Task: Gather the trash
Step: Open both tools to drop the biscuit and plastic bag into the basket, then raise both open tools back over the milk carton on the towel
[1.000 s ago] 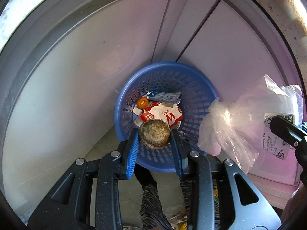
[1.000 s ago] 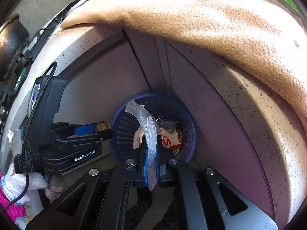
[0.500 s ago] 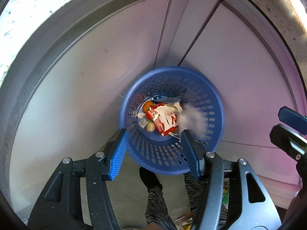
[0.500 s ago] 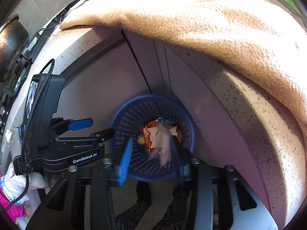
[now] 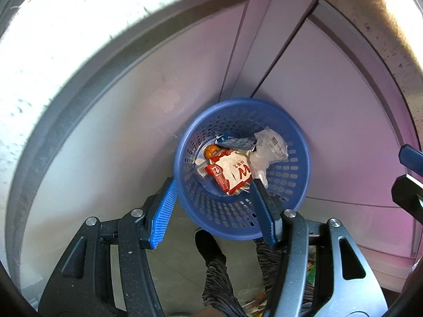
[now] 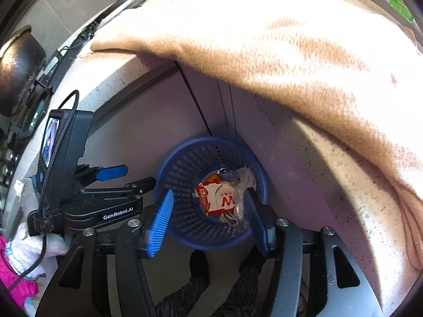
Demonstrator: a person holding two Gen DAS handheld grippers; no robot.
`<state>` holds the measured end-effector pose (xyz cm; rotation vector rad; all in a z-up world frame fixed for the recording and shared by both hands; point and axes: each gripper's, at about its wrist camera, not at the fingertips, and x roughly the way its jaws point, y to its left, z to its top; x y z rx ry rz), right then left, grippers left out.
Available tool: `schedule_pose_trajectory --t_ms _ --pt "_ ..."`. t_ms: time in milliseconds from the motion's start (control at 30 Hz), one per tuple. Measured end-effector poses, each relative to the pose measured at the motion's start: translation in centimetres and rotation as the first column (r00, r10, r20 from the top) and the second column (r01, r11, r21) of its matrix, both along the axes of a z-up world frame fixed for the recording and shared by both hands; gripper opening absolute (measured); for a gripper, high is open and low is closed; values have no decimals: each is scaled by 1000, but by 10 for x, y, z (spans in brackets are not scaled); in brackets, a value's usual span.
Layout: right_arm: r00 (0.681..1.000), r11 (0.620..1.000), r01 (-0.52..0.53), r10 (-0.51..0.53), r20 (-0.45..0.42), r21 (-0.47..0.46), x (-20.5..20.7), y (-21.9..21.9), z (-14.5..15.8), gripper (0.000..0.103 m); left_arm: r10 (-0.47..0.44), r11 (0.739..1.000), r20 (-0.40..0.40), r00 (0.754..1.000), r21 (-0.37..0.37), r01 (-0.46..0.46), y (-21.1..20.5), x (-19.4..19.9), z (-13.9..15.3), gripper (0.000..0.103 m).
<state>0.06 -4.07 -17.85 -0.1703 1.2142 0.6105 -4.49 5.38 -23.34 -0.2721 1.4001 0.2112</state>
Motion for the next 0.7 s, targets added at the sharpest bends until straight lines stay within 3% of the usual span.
schedule_pose_trajectory --t_ms 367,567,700 --pt "998 999 -44 43 44 8 0 -5 31 68 -12 1000 59 998 5 12 0 1 36 65" --pt "996 996 -57 53 68 61 6 -19 58 69 -6 1000 119 993 1 6 -2 4 68 65" --pt "994 994 -52 42 97 101 14 -30 80 77 4 1000 170 985 6 -5 -2 11 93 65"
